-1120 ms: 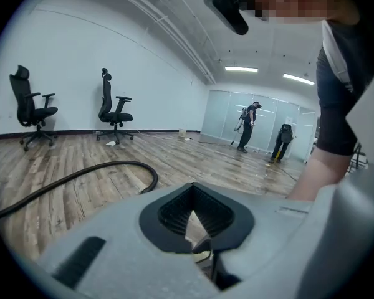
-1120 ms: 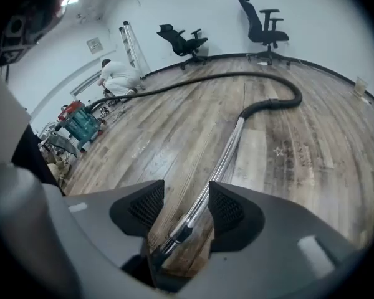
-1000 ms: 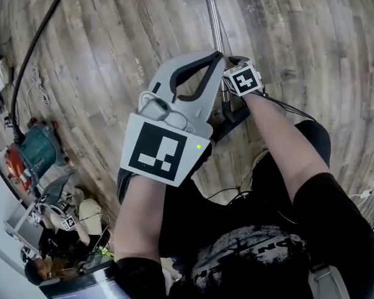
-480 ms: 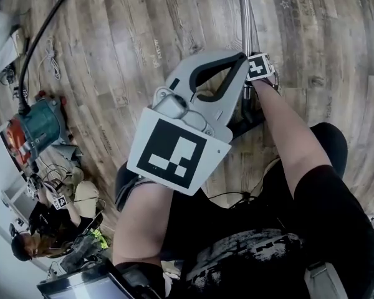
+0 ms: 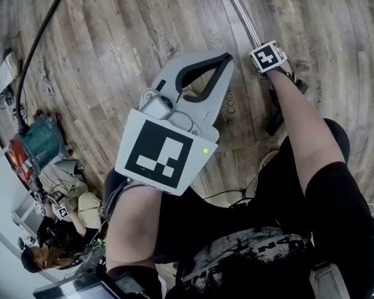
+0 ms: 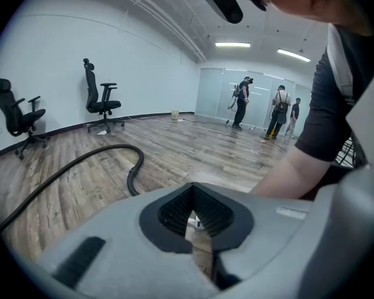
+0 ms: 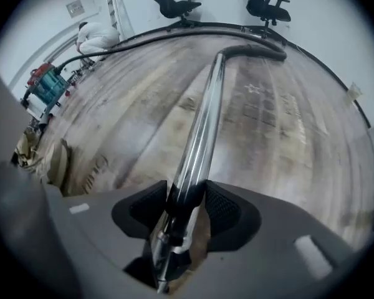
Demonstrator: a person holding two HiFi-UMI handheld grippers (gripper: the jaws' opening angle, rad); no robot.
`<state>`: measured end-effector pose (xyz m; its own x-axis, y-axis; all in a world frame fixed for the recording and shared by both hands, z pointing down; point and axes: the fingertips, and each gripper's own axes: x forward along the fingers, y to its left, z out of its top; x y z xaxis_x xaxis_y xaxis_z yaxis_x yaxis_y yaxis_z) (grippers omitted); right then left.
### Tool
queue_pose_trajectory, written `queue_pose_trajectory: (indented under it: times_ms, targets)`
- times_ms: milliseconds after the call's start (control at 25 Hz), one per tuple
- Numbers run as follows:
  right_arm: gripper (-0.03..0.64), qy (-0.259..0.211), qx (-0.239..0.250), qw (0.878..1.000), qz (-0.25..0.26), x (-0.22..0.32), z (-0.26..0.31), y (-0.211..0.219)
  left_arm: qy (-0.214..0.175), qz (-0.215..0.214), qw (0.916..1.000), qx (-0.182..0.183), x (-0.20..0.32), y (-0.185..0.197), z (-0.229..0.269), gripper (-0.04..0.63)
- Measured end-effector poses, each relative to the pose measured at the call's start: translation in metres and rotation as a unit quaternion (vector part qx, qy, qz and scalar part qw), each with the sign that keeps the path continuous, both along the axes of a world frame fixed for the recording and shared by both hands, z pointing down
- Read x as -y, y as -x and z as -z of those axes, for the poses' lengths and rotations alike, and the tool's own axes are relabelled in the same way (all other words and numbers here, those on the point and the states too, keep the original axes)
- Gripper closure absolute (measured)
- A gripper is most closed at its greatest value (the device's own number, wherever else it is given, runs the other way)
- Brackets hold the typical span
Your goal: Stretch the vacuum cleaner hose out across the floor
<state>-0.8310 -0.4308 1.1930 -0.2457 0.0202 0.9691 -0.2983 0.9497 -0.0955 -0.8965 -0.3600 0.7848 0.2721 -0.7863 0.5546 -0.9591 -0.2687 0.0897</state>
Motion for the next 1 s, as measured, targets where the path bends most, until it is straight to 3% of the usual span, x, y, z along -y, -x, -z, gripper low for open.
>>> queue_pose_trajectory:
  times_ms: [160,240,360,400,480,560,640,720,920,1000]
  targets:
    - [0.431,-0.026,-0.060,0.996,0.060,0.056,0.004,-0.073,0.006,-0.024,0.9997,-0.001,0.014,-0.031,-0.002,0.594]
    - [0.441,-0.013,-0.091,0.992,0.086,0.077,0.007,-0.110,0.017,-0.039,0.9991,0.000,0.016,-0.048,-0.012,0.594]
    - [0.487,0.033,-0.076,0.989,0.124,0.086,0.018,-0.140,0.069,-0.055,0.9960,-0.006,0.001,-0.072,-0.049,0.594]
    - [0.616,0.023,-0.064,0.987,0.146,0.088,0.025,-0.147,0.092,-0.058,0.9939,-0.021,-0.005,-0.080,-0.064,0.594]
    - [0.613,-0.031,-0.047,0.981,0.184,0.093,0.033,-0.158,0.125,-0.061,0.9882,-0.064,-0.009,-0.096,-0.093,0.594]
    - [0.612,-0.040,-0.004,0.990,0.136,0.089,0.030,-0.163,0.144,-0.049,0.9830,-0.104,-0.006,-0.112,-0.115,0.594]
    - [0.597,-0.006,0.062,0.998,0.027,0.088,0.029,-0.167,0.145,-0.027,0.9804,-0.130,0.002,-0.126,-0.129,0.594]
    - [0.505,0.005,0.103,0.994,-0.026,0.099,0.032,-0.166,0.140,-0.003,0.9794,-0.146,0.018,-0.129,-0.141,0.594]
    - [0.477,0.011,0.126,0.992,-0.005,0.096,0.034,-0.158,0.140,0.068,0.9692,-0.191,0.033,-0.119,-0.174,0.594]
    - [0.423,0.033,0.131,0.991,0.001,0.088,0.035,-0.150,0.136,0.090,0.9644,-0.208,0.033,-0.119,-0.180,0.594]
